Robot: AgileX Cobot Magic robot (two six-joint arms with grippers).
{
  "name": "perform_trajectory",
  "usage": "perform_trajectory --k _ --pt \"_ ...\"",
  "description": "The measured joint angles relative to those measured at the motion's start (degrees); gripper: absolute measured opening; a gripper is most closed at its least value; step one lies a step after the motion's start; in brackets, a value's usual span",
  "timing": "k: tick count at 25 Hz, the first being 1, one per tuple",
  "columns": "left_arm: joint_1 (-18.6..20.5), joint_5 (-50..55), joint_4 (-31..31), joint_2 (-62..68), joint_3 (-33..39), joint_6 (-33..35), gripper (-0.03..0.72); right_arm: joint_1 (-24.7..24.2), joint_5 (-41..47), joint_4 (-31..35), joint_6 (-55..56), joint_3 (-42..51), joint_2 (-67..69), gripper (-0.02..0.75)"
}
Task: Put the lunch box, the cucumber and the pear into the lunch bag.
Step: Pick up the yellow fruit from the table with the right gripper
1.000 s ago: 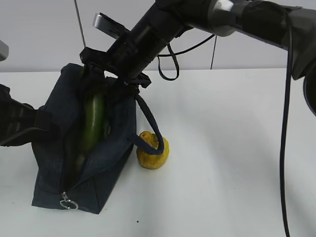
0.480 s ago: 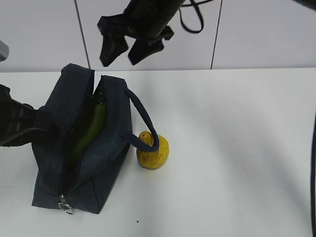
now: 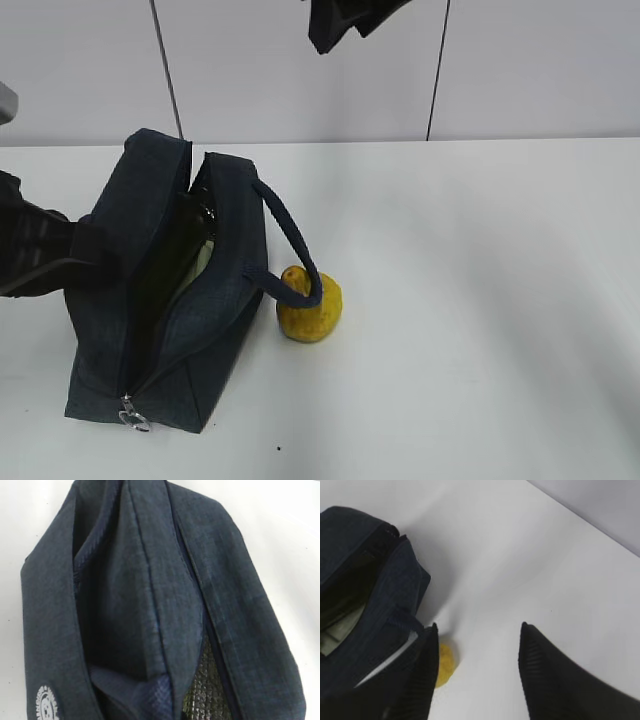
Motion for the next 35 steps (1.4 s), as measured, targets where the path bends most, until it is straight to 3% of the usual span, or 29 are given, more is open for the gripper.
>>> perform_trajectory --k 12,16,20,27,35 --pt "0.00 0.00 0.00 0.00 0.00 0.00 -0.019 0.00 -1.14 2.53 -1.55 37.20 -19.89 0.397" --pt "0.00 0.00 0.00 0.00 0.00 0.00 -0.019 0.00 -10.41 6.95 -6.49 50.99 -25.70 0.396" --pt "0.00 0.00 0.00 0.00 0.00 0.00 -0.019 0.00 -21.45 16.70 -16.20 62.13 -29.11 0.396" --pt "0.00 0.00 -0.05 0.00 0.00 0.00 -0.019 0.00 -39.44 35.00 -42.36 74.53 -29.37 0.373" --pt "0.00 0.00 -0.22 0.00 0.00 0.00 -0.019 0.00 -44.64 40.91 -48.32 76.74 -27.74 0.366"
